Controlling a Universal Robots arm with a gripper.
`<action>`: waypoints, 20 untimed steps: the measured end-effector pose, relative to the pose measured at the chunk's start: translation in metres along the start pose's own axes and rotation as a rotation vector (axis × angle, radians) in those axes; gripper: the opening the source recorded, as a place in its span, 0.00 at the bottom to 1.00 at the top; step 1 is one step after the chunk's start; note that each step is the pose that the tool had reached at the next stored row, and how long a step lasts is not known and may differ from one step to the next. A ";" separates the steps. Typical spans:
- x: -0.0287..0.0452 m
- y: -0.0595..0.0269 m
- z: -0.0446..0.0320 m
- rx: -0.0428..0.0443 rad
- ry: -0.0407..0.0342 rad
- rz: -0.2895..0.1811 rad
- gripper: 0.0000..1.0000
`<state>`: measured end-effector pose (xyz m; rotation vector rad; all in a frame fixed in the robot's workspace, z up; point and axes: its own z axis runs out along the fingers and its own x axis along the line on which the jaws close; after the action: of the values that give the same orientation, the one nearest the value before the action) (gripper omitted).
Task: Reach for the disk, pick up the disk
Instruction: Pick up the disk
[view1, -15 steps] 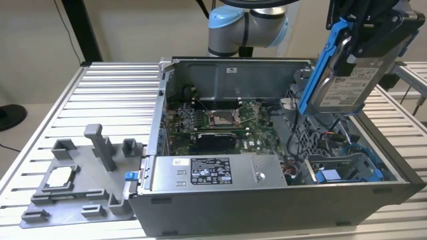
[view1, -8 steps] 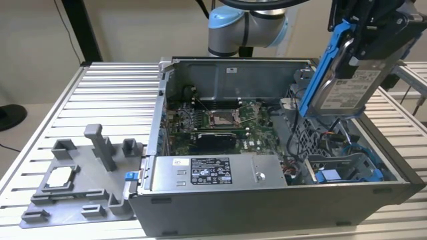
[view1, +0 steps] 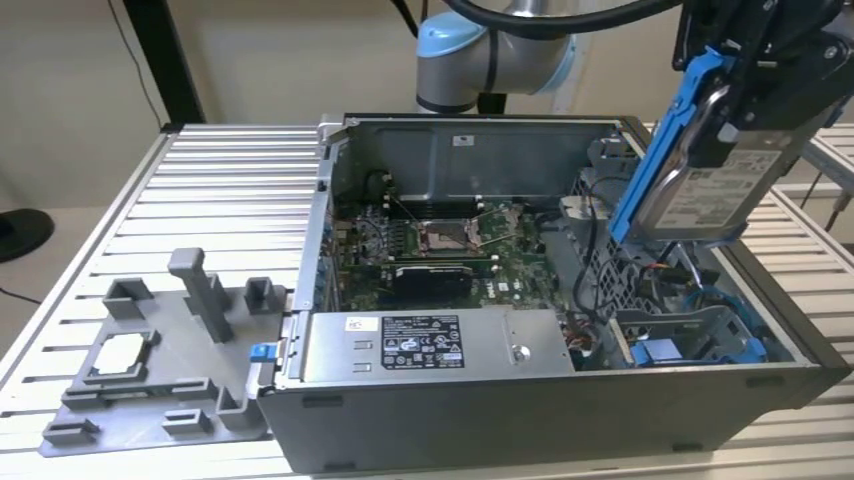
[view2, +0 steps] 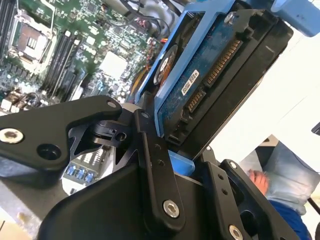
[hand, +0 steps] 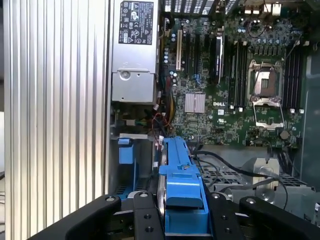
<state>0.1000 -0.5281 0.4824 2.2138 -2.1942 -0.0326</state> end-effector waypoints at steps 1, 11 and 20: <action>0.0031 -0.0020 0.0000 -0.0001 0.0000 0.000 0.00; 0.0252 -0.0100 -0.0003 -0.0005 0.0000 0.000 0.00; 0.0443 -0.0121 -0.0003 -0.0005 0.0000 0.000 0.00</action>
<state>0.1125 -0.5723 0.4824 2.2136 -2.1940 -0.0332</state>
